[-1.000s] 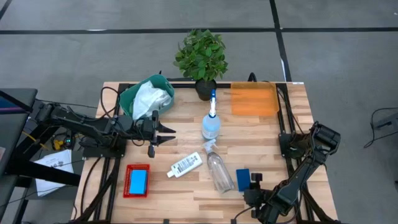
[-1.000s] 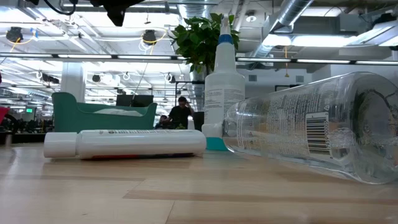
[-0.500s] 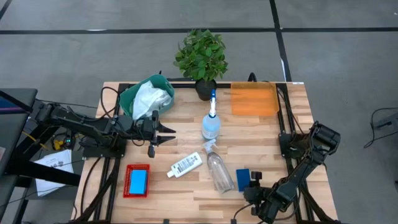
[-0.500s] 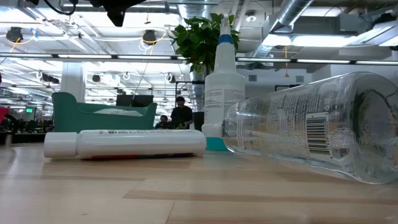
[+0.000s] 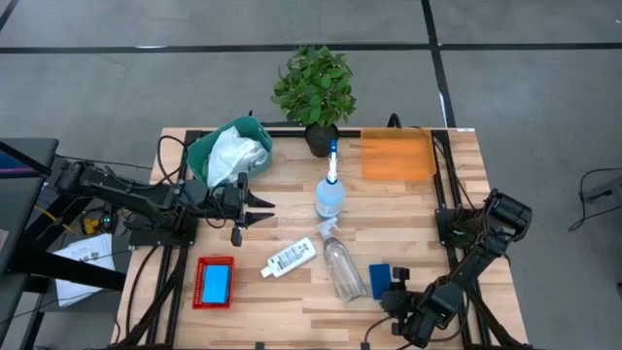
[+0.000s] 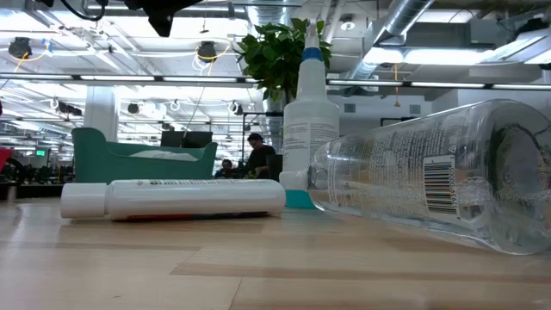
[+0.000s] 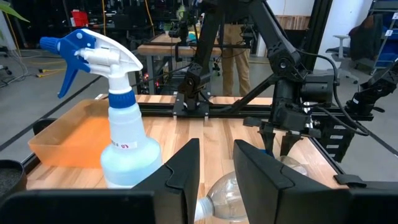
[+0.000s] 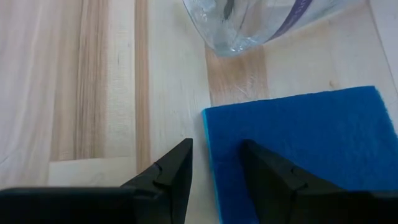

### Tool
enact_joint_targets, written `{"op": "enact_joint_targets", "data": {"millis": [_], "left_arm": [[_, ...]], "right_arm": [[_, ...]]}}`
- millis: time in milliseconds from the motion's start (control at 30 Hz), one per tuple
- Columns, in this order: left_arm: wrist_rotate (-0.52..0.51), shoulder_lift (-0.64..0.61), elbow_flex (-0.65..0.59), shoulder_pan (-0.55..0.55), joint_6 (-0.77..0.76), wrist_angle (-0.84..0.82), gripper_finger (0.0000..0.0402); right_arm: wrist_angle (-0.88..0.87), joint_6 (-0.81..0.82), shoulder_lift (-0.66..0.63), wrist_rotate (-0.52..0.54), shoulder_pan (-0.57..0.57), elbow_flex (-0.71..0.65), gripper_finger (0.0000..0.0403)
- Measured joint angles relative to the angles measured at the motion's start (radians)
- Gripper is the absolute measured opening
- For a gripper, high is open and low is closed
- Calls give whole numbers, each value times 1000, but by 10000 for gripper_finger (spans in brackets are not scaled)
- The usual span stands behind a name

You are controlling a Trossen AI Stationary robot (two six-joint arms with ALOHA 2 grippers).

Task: Pick & Place Kitchen Items
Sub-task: Put the blue sponge into the red bin

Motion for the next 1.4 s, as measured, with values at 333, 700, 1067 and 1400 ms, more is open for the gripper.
{"op": "enact_joint_targets", "data": {"millis": [333,700,1067,1400], "left_arm": [[0,0,0,0,0,0,95],[0,0,0,0,-3,-1,95],[0,0,0,0,-3,-1,95],[0,0,0,0,-3,-1,95]], "right_arm": [[-6,1,0,-10,-29,-1,86],[-3,19,1,-10,-32,-1,8],[-15,59,3,10,-34,30,1],[-96,142,-94,206,31,95,0]]}}
